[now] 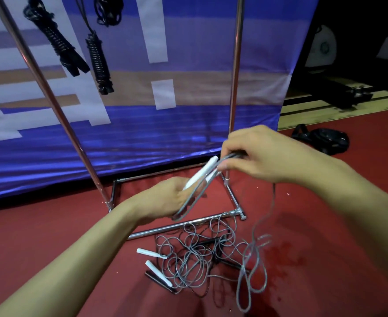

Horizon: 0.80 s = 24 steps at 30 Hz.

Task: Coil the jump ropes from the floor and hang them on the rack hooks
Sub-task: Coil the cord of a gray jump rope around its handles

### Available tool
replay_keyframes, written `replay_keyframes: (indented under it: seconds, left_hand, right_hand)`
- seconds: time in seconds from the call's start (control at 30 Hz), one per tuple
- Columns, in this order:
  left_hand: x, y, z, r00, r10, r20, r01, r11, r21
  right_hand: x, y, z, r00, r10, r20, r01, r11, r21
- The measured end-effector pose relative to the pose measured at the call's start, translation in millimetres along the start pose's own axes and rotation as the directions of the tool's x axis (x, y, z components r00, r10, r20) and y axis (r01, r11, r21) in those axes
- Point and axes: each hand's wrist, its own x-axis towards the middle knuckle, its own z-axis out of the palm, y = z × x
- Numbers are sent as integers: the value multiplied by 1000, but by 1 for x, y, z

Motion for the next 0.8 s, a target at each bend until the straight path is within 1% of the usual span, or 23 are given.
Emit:
replay_keyframes:
  seconds: [0.07,0.13,0.2,0.27,0.33,0.4,0.47,0.53,0.63,0.7,0.77,0.8]
  left_hand:
    - [-4,5,5,998,13,60,-4,989,-151]
    - [-5,7,8,993,30,116,5,957,-291]
    - [-7,7,8,990,4,144,41,951,-306]
    - [-7,4,7,994,-62,91,83,967,-242]
    - [-3,-3,8,990,-134,-36,126,978,-166]
    - [1,-11,8,974,-190,-127,165,969,-182]
    - [5,-16,6,966,-204,-159,169,963,-209]
    - [4,-18,5,975,-169,-144,142,974,-178]
    - [0,-17,6,993,-102,-61,93,986,-140]
    - [-5,-8,5,999,-44,17,45,999,-26]
    - [-10,2,4,995,29,98,-42,990,131]
    - [-12,6,3,990,65,124,-87,980,181]
  right_hand:
    - [1,8,3,999,25,-30,-24,999,29]
    - [2,12,6,999,27,-40,-23,995,92]
    - [1,13,7,998,42,-41,-36,988,153]
    - [-1,14,5,997,73,-13,-69,975,210]
    - [-4,11,0,996,88,28,-92,953,289]
    - [-5,4,-8,994,69,79,-94,923,373]
    - [-5,-4,-13,993,44,113,-86,913,400]
    - [-3,-9,-13,995,34,99,-69,926,372]
    - [2,-3,-7,998,67,10,-67,947,314]
    - [4,6,1,997,59,-46,-44,959,278]
    - [7,15,11,998,43,-44,-30,964,265]
    - [9,20,16,998,56,-24,-46,956,290]
